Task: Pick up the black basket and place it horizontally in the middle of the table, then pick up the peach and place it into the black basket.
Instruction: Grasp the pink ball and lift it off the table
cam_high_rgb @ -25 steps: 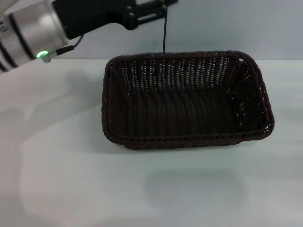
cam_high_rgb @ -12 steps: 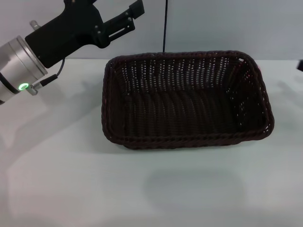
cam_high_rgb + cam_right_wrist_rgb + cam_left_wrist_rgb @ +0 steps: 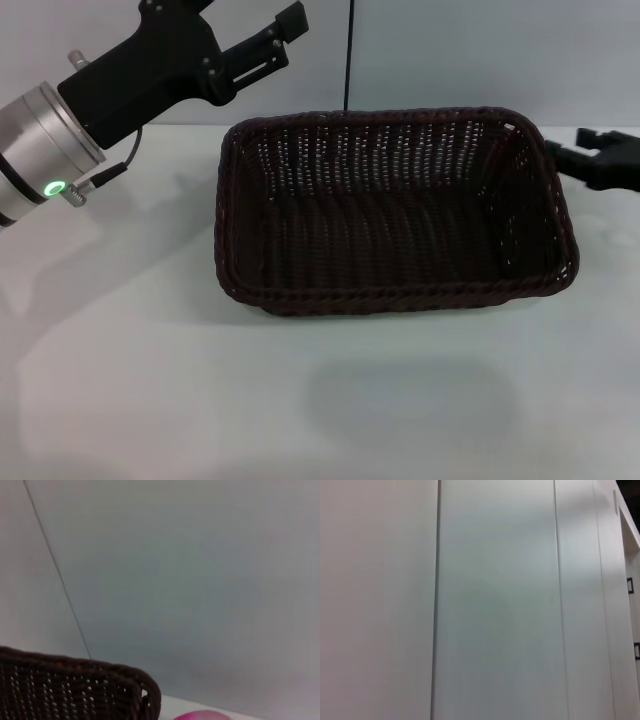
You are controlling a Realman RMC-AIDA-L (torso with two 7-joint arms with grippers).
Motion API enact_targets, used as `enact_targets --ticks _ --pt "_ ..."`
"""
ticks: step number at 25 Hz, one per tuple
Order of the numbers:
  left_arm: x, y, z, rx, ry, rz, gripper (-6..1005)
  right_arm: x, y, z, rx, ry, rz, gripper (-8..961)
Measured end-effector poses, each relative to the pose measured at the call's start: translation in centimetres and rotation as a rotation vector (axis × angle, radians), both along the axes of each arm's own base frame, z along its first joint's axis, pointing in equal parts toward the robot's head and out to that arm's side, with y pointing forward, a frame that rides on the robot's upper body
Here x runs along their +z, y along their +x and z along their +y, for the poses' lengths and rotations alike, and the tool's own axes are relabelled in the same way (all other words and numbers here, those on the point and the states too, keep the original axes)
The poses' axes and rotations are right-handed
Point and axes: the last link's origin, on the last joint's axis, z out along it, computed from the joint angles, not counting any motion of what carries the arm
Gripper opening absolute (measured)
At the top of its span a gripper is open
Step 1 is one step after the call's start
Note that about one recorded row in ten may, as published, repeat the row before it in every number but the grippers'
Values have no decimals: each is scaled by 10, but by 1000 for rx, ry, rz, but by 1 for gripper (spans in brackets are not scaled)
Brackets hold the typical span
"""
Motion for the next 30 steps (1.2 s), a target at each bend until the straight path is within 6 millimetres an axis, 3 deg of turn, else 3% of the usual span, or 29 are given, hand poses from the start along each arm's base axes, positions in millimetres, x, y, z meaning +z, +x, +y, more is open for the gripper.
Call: enact_targets --ticks 10,17,25,30 --pt "-2 -1 2 10 -12 -19 797 -25 -10 12 2 -14 -59 603" --pt "-2 0 2 9 -13 -19 796 -31 -11 13 1 -20 -77 603" --pt "-6 1 6 16 -29 -26 796 -33 -12 13 14 -25 -89 471" --pt "-6 1 6 15 -29 -25 796 -33 -12 13 9 -18 -79 305"
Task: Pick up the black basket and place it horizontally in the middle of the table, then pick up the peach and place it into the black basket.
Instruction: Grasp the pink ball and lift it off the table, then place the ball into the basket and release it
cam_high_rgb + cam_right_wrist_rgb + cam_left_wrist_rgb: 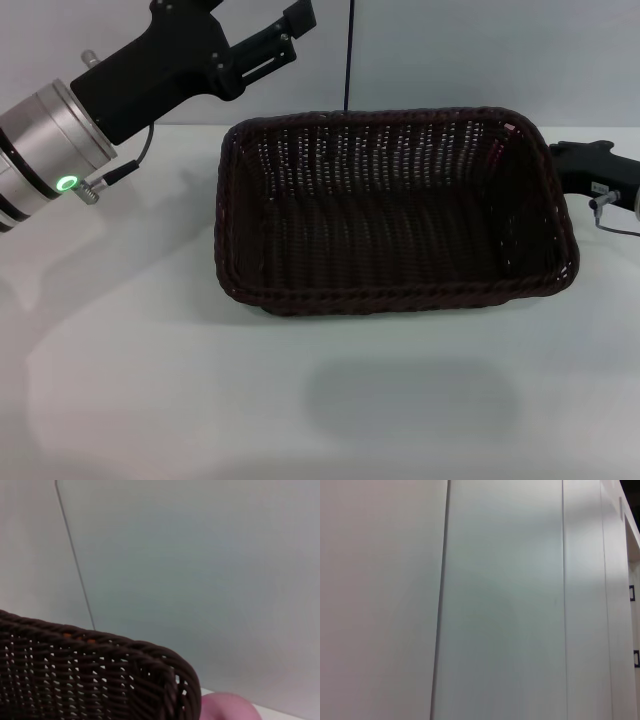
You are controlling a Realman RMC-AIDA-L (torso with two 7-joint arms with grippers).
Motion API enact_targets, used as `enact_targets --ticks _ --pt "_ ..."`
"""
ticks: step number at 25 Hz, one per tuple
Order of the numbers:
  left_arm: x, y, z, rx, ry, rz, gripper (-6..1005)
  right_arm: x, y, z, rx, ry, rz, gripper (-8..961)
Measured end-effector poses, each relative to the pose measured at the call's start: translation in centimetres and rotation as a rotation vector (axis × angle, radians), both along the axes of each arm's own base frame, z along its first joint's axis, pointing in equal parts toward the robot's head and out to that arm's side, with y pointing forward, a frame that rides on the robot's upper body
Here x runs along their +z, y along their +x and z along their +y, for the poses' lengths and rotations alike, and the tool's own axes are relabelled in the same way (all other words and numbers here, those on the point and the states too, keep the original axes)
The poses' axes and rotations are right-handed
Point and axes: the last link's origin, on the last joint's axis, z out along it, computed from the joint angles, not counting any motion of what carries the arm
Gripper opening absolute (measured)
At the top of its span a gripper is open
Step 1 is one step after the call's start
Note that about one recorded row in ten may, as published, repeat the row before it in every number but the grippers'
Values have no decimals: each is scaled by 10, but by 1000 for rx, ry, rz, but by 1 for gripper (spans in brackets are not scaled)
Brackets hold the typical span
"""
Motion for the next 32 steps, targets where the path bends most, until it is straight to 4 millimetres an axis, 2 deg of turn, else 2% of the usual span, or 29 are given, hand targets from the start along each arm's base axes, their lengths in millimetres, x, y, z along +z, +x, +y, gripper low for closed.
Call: enact_targets --ticks 2,7,10,11,12,14,15,16,17,18,20,21,22,24,25,26,28,30,32 --pt "0 0 0 0 0 0 796 1 0 0 -3 6 7 239" --pt "1 -1 0 4 2 -2 796 13 7 -7 -23 83 85 182" --pt "2 -2 1 11 5 -8 797 32 15 -19 -17 205 199 154" --pt "2 -3 1 13 6 -10 797 32 15 -19 -17 205 199 144" --pt "3 -3 1 14 8 -13 797 42 17 -28 7 269 267 135" --pt "4 -4 0 18 13 -21 797 48 17 -35 31 300 306 119" --pt "5 -5 0 20 15 -23 797 58 13 -47 91 349 379 112" --pt "5 -5 0 20 15 -23 797 58 13 -47 91 349 379 104" --pt "5 -5 0 21 16 -23 797 66 6 -59 168 384 448 96" --pt "5 -5 0 21 16 -23 797 66 6 -59 168 384 448 91" --pt "5 -5 -1 20 17 -23 797 74 -10 -73 301 392 532 80" --pt "5 -5 -1 20 17 -23 797 74 -10 -73 301 392 532 75" --pt "5 -6 -1 19 17 -22 797 74 -22 -78 381 362 566 70" --pt "4 -6 -2 20 15 -25 797 72 -28 -78 412 339 576 59" --pt "3 -7 -3 21 11 -29 797 63 -43 -77 474 259 584 54" --pt "3 -7 -3 21 11 -29 797 63 -43 -77 474 259 584 48" --pt "3 -7 -4 20 8 -33 797 48 -56 -74 517 156 571 37" --pt "2 -8 -5 21 5 -36 797 25 -71 -68 542 14 522 25" --pt "2 -9 -6 22 3 -38 797 19 -72 -65 528 -14 510 34"
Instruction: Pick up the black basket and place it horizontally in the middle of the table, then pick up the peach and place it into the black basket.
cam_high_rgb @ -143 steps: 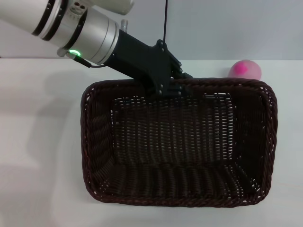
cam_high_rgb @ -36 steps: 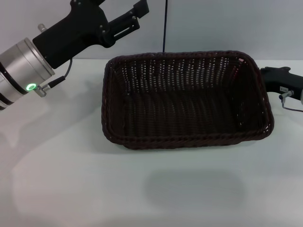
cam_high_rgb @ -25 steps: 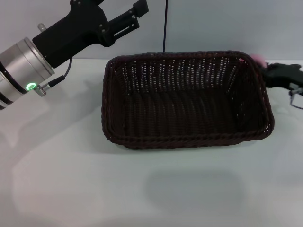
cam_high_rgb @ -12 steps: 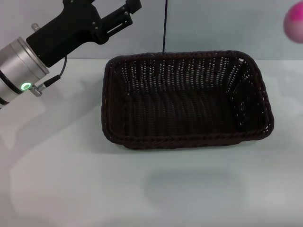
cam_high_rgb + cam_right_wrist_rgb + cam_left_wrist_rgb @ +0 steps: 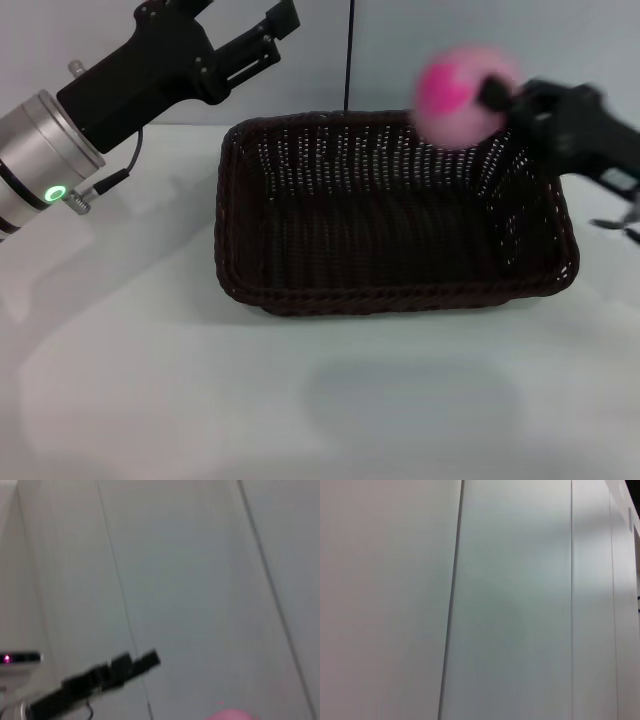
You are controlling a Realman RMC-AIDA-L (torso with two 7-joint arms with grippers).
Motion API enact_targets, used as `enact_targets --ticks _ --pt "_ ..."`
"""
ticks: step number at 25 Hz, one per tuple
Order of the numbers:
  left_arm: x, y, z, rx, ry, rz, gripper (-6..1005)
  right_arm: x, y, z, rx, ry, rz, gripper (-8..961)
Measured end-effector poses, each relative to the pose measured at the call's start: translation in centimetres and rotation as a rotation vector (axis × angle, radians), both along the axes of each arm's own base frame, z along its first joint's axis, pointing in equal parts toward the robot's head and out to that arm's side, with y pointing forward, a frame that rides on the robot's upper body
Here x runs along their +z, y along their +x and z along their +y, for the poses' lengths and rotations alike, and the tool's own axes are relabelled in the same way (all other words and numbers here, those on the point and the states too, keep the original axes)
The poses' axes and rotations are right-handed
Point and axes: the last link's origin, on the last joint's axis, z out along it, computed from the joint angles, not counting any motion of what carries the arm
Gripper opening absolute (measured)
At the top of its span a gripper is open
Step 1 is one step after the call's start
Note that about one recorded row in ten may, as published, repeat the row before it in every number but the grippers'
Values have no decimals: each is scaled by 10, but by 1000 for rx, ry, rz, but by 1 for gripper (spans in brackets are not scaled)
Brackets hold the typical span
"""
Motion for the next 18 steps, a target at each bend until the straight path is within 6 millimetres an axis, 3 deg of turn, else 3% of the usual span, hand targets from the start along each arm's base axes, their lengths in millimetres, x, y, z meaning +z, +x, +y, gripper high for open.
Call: enact_targets --ticks 5,15,18 --pt "2 -2 -2 4 5 -12 797 -18 -2 7 -47 -75 -53 57" --pt "4 -6 -3 16 18 -20 797 -16 6 2 -75 -64 -35 484" --pt "7 -7 -4 18 29 -25 797 -13 9 -1 -87 -50 -18 562"
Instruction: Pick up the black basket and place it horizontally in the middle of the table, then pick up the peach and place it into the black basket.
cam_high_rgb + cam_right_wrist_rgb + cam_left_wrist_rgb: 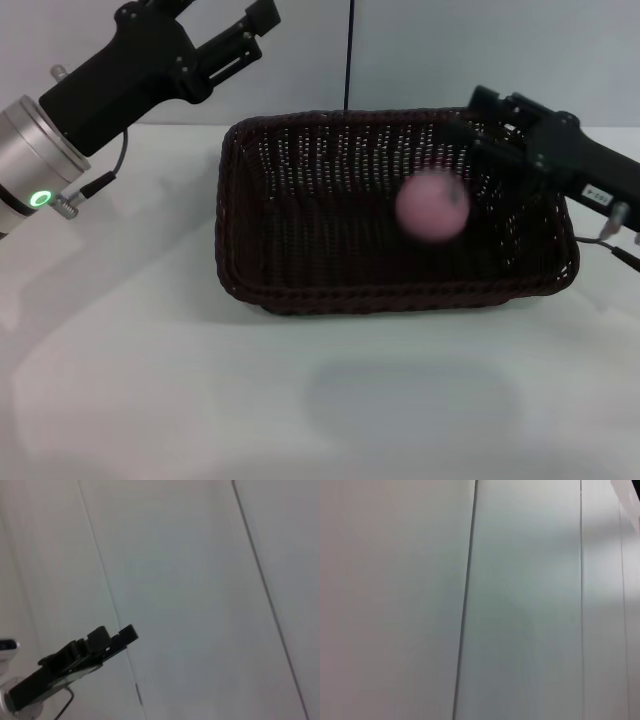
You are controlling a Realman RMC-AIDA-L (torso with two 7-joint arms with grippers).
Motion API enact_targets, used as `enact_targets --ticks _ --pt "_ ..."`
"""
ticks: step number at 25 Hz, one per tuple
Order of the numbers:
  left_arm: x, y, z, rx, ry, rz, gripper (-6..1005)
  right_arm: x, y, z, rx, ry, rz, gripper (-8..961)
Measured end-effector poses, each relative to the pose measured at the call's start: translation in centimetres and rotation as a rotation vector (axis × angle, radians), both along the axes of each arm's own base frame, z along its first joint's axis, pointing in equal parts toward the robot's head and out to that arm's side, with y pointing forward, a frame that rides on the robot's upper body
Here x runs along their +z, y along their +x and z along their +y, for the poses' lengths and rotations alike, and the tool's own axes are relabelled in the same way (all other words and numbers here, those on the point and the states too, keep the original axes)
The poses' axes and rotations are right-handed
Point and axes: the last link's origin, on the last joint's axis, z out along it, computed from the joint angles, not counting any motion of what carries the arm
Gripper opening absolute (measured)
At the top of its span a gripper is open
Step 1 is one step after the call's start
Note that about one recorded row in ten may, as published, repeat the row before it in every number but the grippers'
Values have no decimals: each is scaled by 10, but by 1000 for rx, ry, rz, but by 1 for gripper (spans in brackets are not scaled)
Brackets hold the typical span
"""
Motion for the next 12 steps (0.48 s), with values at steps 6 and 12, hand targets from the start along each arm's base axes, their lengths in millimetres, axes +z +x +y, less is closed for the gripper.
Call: enact_targets --ticks 6,12 --pt "11 -12 -5 29 80 -64 797 33 25 -17 -70 204 110 693" --pt "30 -44 -23 130 313 -174 797 72 76 -48 -303 552 233 694"
